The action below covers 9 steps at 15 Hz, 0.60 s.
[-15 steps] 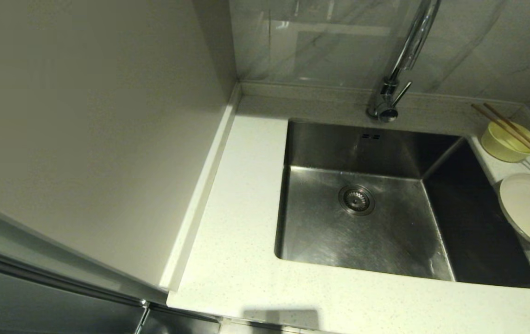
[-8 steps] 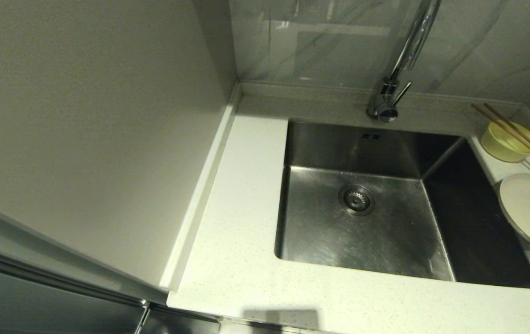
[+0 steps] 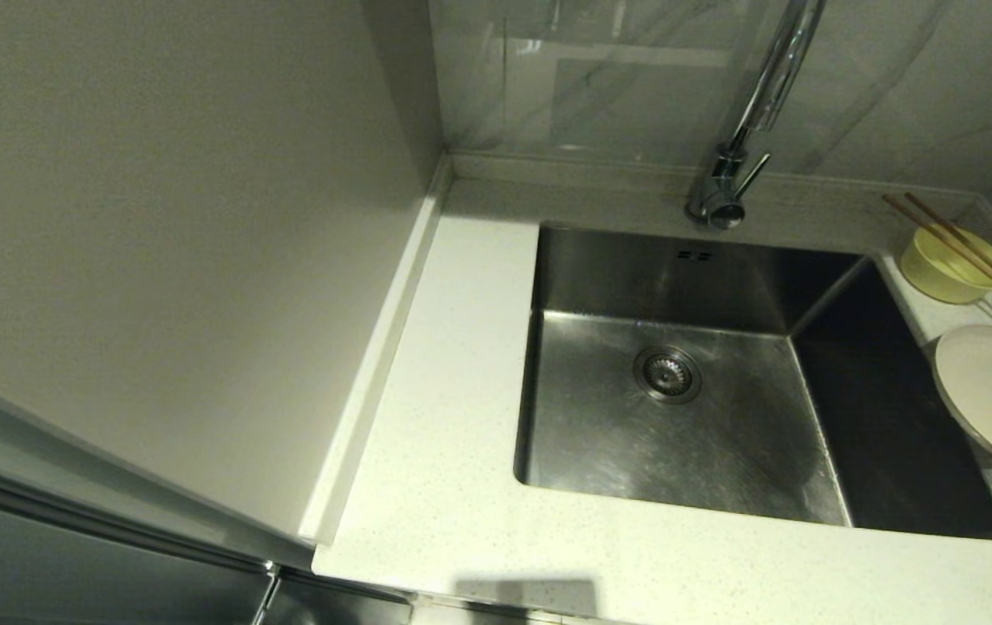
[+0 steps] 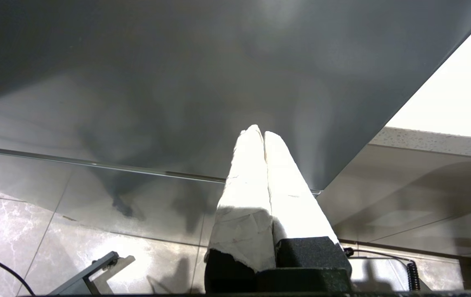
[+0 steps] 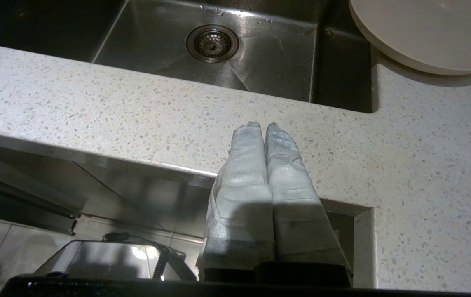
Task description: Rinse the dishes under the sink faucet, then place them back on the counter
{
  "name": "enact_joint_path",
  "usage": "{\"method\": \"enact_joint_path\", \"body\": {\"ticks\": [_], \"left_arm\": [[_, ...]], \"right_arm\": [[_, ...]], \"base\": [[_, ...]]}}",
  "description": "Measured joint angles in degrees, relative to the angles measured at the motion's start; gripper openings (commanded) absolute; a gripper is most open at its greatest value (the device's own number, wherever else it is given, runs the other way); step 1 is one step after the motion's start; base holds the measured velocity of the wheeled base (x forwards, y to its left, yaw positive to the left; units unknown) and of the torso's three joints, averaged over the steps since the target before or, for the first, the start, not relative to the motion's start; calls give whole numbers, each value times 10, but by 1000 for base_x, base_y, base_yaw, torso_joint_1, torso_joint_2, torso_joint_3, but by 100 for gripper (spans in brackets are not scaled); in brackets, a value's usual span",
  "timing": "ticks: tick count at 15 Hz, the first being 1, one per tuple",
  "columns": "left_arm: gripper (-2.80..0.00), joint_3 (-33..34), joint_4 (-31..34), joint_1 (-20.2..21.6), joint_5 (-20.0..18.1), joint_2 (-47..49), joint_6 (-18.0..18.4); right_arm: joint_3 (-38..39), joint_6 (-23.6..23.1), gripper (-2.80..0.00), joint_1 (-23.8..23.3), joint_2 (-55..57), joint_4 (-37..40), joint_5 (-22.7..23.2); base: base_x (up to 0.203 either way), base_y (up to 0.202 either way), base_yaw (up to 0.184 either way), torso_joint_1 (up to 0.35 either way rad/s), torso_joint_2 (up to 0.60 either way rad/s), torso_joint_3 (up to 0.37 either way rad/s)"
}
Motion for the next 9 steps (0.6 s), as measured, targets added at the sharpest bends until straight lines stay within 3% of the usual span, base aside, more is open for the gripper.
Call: {"method": "enact_joint_path", "body": {"ticks": [9], "left_arm": [[-280, 0, 0, 0, 0, 0, 0]], "right_arm": [[0, 3, -280, 0, 0, 0, 0]], "base": [[0, 0, 0, 0, 0, 0]]}}
